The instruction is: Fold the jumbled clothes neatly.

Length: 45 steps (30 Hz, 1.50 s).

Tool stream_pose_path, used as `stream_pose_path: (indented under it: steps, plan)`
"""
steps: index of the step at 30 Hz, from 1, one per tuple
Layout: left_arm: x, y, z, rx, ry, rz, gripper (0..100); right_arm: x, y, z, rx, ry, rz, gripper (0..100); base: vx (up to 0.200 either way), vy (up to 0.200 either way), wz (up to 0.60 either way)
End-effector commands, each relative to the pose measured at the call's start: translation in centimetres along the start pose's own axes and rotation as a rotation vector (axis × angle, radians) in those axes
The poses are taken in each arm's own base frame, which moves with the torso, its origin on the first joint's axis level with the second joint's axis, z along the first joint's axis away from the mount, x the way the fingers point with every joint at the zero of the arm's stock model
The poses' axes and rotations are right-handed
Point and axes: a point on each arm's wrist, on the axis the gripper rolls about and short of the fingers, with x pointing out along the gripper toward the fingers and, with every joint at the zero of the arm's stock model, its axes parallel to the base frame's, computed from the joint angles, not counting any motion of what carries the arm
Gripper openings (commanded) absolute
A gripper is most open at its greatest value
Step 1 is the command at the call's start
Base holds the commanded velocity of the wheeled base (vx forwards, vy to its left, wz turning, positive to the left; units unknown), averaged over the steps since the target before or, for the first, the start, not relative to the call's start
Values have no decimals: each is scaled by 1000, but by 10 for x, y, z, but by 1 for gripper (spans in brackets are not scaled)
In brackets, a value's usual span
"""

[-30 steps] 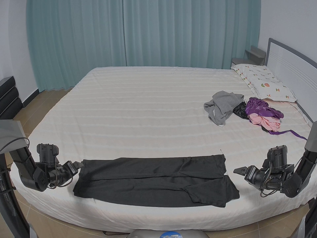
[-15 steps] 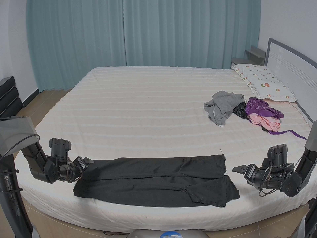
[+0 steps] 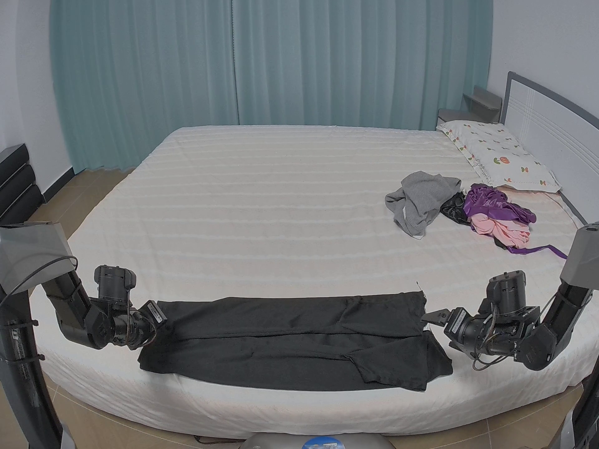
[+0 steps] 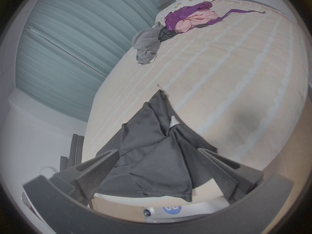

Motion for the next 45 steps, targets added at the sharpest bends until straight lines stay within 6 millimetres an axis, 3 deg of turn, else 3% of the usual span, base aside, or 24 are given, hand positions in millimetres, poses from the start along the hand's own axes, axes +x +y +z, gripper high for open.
stream_pose_path:
  steps: [1, 9, 22, 23, 38, 45]
  plan:
    - [-11, -2, 7, -14, -34, -16, 0, 25, 12, -8, -11, 36, 8, 100, 0, 0, 0]
    - [-11, -7, 12, -54, -64, -40, 0, 67, 27, 1, -23, 39, -108, 100, 0, 0, 0]
    - [-11, -6, 12, -53, -74, -49, 0, 90, 32, -2, -39, 61, -143, 100, 0, 0, 0]
    - [-11, -6, 12, -53, -74, -49, 0, 91, 32, -2, -39, 61, -143, 0, 0, 0, 0]
    - [-11, -7, 11, -49, -75, -53, 0, 76, 34, 1, -38, 55, -152, 0, 0, 0, 0]
    - [-11, -11, 17, -50, -94, -68, 0, 73, 42, 14, -25, 12, -113, 0, 0, 0, 0]
